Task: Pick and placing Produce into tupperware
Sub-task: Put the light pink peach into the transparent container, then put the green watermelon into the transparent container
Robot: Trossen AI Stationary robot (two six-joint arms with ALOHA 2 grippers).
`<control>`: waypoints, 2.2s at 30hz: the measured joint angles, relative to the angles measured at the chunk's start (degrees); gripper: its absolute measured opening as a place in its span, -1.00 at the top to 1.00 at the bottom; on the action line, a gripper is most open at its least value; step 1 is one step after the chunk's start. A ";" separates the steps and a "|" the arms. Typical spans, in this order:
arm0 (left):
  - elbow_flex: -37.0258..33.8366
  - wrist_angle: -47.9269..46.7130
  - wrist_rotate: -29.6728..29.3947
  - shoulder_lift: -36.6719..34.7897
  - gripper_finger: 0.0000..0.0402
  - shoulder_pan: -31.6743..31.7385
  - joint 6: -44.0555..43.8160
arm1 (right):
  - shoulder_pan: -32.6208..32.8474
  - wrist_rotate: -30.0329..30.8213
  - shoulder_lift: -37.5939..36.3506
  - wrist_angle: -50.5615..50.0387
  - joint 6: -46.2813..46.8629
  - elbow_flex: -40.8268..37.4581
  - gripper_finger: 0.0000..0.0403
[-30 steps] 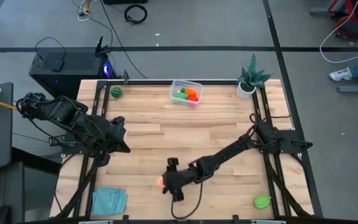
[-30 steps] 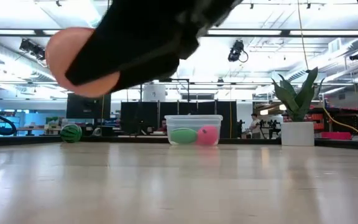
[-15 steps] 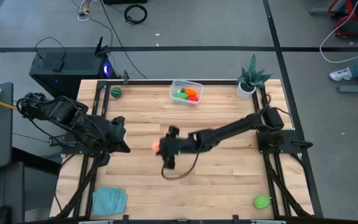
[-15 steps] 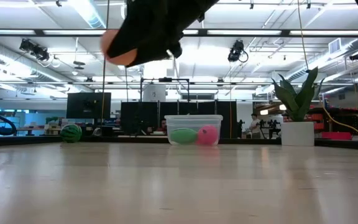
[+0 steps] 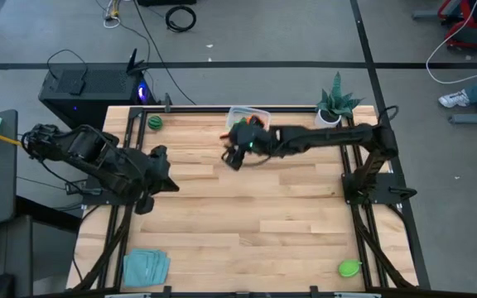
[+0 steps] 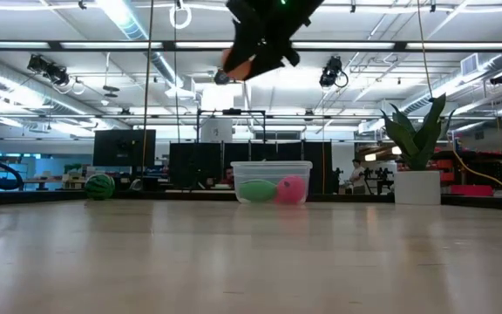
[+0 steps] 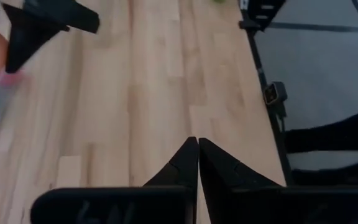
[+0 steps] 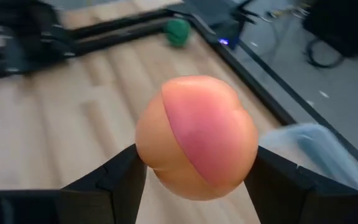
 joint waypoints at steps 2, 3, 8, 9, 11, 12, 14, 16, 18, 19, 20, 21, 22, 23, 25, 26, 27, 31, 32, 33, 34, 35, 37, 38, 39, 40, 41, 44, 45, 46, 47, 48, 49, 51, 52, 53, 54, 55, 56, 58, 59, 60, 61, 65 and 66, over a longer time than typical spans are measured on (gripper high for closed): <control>-0.01 0.77 -1.05 0.00 0.90 0.97 0.00 | -2.28 -0.01 -0.85 -2.34 0.01 0.00 -0.24; -0.01 1.18 -1.51 0.00 0.92 1.51 -0.02 | -3.47 0.00 -1.20 -3.97 0.01 0.00 -0.24; -0.01 4.64 -1.82 0.00 0.97 4.21 -0.01 | -8.93 -0.44 -1.26 -11.31 -0.17 0.00 -0.24; -0.01 5.17 -1.80 0.00 0.97 4.70 -0.01 | -9.99 -0.51 -1.23 -12.12 -0.19 0.00 -0.24; -0.01 5.88 -1.80 0.00 0.93 5.65 0.00 | -12.03 -0.64 -0.79 -12.51 -0.05 0.00 -0.23; -0.01 6.34 -1.82 0.01 0.91 6.13 0.00 | -13.13 -1.02 -0.58 -12.53 0.06 0.00 -0.23; -0.01 6.58 -1.80 0.02 0.90 7.16 0.00 | -15.19 -2.36 -0.03 -13.45 0.16 -0.02 -0.23; -0.01 6.69 -1.80 0.02 0.91 8.05 0.00 | -17.15 -4.87 0.65 -13.92 2.03 -0.02 -0.23; -0.01 6.71 -1.83 0.02 0.95 8.82 -0.02 | -18.68 -6.59 1.74 -14.85 2.73 -0.02 -0.23; -0.01 6.74 -1.80 0.02 0.97 9.19 -0.02 | -19.26 -6.98 2.32 -14.82 2.65 -0.02 -0.23; -0.01 6.75 -1.80 0.02 0.97 9.56 -0.02 | -19.76 -7.12 2.90 -14.90 2.65 -0.02 -0.23; -0.01 6.82 -1.81 0.02 0.97 9.90 -0.02 | -20.23 -7.67 3.37 -14.91 2.69 -0.02 -0.23; -0.01 6.86 -1.80 0.02 0.97 10.24 0.00 | -20.66 -8.32 3.97 -14.91 2.68 -0.02 -0.23; -0.01 6.84 -1.81 0.02 0.95 10.52 0.00 | -21.10 -8.77 4.59 -14.87 2.64 -0.02 -0.23; 0.01 6.81 -1.83 0.02 0.91 10.97 0.01 | -21.82 -9.01 5.70 -14.99 2.76 -0.03 -0.23; -0.01 6.74 -1.96 0.02 0.90 11.24 0.02 | -22.22 -9.01 6.10 -14.95 3.06 -0.02 -0.23; 0.00 6.71 -2.23 0.02 0.89 11.52 0.02 | -22.74 -9.04 6.35 -14.99 3.48 -0.02 -0.23; 0.01 6.71 -3.06 0.02 0.94 12.77 0.04 | -24.21 -10.92 7.37 -15.93 7.46 -0.03 -0.23; -0.01 6.71 -3.09 0.02 0.96 13.03 0.05 | -24.44 -11.13 7.76 -16.20 7.55 -0.04 -0.23; -0.01 6.71 -3.12 0.02 0.97 13.27 0.05 | -24.58 -11.31 7.98 -16.08 7.56 -0.04 -0.23; -0.01 6.71 -3.10 0.02 0.97 13.44 0.07 | -24.73 -11.72 8.16 -16.49 7.22 -0.04 -0.23; -0.01 6.69 -3.12 0.02 0.97 13.61 0.05 | -24.70 -11.76 8.53 -16.82 6.74 -0.04 -0.23; -0.01 6.69 -3.09 0.02 0.94 13.64 0.07 | -24.74 -12.57 9.12 -16.87 6.24 -0.04 -0.23; -0.01 6.66 -3.09 0.02 0.92 13.64 0.09 | -24.92 -12.66 9.35 -17.19 6.21 -0.07 -0.23; -0.01 6.66 -3.11 0.02 0.91 13.64 0.09 | -24.98 -12.66 9.45 -16.92 6.27 -0.07 -0.24; 0.01 6.66 -3.10 0.02 0.90 13.62 0.10 | -25.03 -12.62 9.46 -16.73 6.77 -0.07 -0.25; -0.01 6.66 -3.06 0.02 0.89 13.62 0.13 | -25.05 -12.61 9.46 -16.87 7.37 -0.07 -0.26; -0.01 6.66 -3.09 0.02 0.93 13.62 0.16 | -25.10 -12.14 9.46 -16.92 10.07 -0.07 -0.31; -0.01 6.66 -3.09 0.02 0.95 13.62 0.15 | -25.08 -12.09 9.47 -16.92 10.35 -0.07 -0.33; -0.01 6.66 -3.09 0.02 0.96 13.62 0.15 | -25.05 -12.11 9.46 -16.93 10.55 -0.07 -0.35; -0.01 6.66 -3.08 0.02 0.97 13.62 0.15 | -25.03 -12.11 9.46 -16.92 10.83 -0.07 -0.37; 0.00 6.66 -3.09 0.02 0.97 13.62 0.13 | -25.03 -12.09 9.46 -16.98 11.46 -0.07 -0.39; 0.00 6.66 -3.07 0.02 0.97 13.62 0.07 | -25.03 -12.05 9.46 -17.00 11.92 -0.07 -0.41; -0.01 6.66 -3.07 0.02 0.94 13.62 0.04 | -25.05 -11.97 9.47 -17.01 12.02 -0.07 -0.45; -0.01 6.66 -3.08 0.02 0.92 13.62 0.04 | -25.06 -11.96 9.46 -17.03 11.98 -0.07 -0.47; -0.01 6.66 -3.07 0.02 0.90 13.62 0.04 | -25.08 -11.94 9.46 -17.03 11.98 -0.07 -0.49; 0.00 6.66 -3.07 0.02 0.89 13.62 0.02 | -25.08 -11.96 9.46 -17.03 11.94 -0.07 -0.50; -0.01 6.65 -3.07 0.02 0.89 13.62 0.02 | -25.05 -11.99 9.45 -17.05 11.73 -0.07 -0.52; -0.01 6.65 -3.09 0.02 0.90 13.62 0.00 | -25.05 -12.25 9.21 -17.37 11.57 -0.07 -0.53; -0.01 6.66 -3.49 0.02 0.94 13.62 -0.70 | -25.03 -12.87 8.28 -17.92 11.66 -0.07 -0.54; -0.01 6.64 -4.07 0.02 0.96 13.62 -1.63 | -25.05 -13.33 7.54 -18.01 11.86 -0.07 -0.55; 0.01 6.64 -4.83 0.02 0.97 13.62 -2.25 | -25.05 -13.52 6.72 -18.18 11.92 -0.07 -0.54; -0.01 6.64 -5.67 0.02 0.97 13.76 -3.22 | -25.05 -13.88 5.81 -18.44 11.90 -0.04 -0.54; -0.01 5.72 -9.45 0.02 0.92 15.93 -7.75 | -24.25 -14.08 2.14 -20.41 11.61 -0.04 -0.48; -0.01 4.88 -10.42 0.02 0.91 16.91 -8.90 | -23.89 -14.09 1.09 -20.77 11.33 -0.04 -0.45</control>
